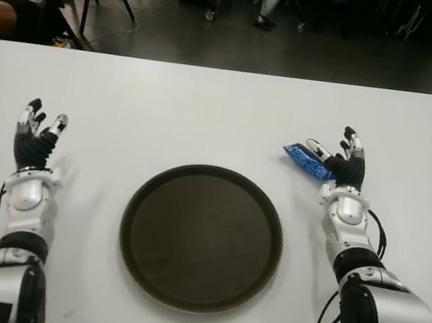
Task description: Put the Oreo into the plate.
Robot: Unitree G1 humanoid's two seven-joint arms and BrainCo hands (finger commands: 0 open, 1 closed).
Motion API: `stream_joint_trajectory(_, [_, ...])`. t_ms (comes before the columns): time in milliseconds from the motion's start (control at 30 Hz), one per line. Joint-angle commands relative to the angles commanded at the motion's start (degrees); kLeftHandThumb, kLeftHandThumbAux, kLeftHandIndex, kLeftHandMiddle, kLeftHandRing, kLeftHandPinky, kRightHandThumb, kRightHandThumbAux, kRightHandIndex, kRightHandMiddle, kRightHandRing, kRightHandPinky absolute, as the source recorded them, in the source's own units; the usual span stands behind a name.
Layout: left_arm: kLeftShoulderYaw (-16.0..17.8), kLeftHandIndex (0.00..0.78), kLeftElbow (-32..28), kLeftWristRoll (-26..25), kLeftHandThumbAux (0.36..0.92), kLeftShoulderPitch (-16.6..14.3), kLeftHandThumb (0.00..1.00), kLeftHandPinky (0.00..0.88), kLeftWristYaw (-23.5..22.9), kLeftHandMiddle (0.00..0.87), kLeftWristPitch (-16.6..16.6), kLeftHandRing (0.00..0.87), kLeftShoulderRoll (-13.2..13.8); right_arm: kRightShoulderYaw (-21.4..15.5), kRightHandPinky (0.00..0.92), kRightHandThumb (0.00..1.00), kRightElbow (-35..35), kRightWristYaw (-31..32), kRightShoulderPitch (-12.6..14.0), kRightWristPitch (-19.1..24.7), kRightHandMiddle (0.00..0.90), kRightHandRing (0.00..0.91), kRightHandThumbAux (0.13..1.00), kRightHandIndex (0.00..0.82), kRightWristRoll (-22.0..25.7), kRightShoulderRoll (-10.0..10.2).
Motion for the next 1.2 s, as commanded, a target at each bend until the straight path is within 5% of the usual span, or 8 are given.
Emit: stream_joint_trajectory(1200, [-0.4, 0.0, 0.19, 0.43, 0.634, -0.04, 0.0, 0.0, 0.58, 0.0, 0.51, 0.0, 0.26, -0.66, 0.0, 0.0, -0.31, 0.2, 0.12, -0.31, 0.0, 0.0, 0.818, 0.0, -0.15, 0.2])
